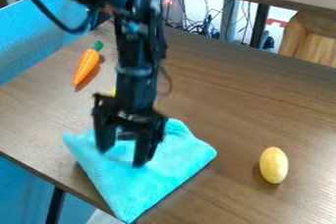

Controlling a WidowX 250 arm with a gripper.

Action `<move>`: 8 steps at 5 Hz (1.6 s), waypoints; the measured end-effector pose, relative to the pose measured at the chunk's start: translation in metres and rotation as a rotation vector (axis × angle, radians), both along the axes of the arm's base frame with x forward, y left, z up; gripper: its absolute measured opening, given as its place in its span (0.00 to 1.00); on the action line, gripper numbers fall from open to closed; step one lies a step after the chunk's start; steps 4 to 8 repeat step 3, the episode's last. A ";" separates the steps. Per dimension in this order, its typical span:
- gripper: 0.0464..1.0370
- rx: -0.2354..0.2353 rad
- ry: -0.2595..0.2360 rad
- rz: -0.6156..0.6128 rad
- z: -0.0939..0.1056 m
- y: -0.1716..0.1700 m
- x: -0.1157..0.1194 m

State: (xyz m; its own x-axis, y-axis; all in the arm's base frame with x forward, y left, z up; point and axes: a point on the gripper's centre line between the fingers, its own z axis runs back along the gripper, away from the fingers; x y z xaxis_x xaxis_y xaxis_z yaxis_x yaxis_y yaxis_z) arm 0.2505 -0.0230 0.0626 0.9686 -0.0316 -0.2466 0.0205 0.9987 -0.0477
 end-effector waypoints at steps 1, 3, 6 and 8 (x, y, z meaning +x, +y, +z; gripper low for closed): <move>0.96 -0.102 -0.153 0.018 0.045 -0.006 0.022; 0.96 -0.129 -0.249 -0.009 0.075 -0.008 0.045; 0.96 -0.129 -0.249 -0.009 0.075 -0.008 0.045; 0.96 -0.129 -0.249 -0.009 0.075 -0.008 0.045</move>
